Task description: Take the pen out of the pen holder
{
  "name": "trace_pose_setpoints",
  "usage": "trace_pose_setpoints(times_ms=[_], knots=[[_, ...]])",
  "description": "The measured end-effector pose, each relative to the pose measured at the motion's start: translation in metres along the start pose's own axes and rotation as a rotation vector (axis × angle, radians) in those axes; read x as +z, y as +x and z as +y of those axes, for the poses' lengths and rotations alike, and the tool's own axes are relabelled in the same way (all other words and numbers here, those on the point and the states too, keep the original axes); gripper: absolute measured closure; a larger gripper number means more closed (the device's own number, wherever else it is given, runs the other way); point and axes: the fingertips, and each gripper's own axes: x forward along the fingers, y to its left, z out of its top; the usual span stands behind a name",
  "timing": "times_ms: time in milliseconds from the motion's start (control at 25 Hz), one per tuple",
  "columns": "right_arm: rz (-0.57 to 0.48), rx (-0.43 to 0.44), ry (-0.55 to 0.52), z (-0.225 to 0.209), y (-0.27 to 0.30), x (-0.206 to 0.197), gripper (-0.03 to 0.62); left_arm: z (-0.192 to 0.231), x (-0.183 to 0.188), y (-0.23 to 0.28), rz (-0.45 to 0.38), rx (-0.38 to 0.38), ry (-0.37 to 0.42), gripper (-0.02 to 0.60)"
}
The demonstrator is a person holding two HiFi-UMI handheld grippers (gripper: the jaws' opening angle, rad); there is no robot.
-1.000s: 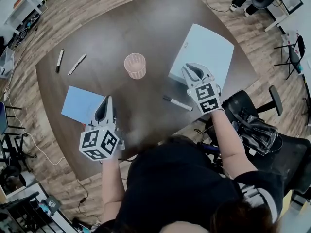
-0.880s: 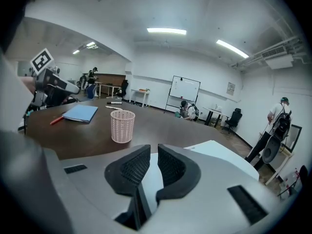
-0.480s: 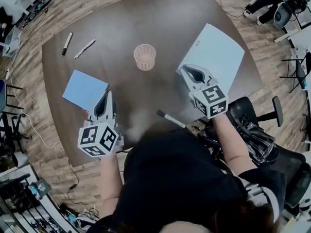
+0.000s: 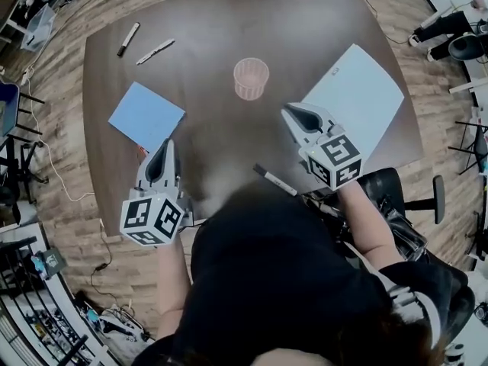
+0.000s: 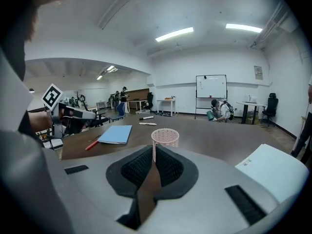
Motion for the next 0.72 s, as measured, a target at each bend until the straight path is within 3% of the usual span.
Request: trace_pose_setpoints(times_ms=[720], knots=[[-0.019,0.053,0.049,0.027,0.009,0.016,0.576,0.019,-0.003,-0.028,-0.034,0.093,-0.03,0.566]])
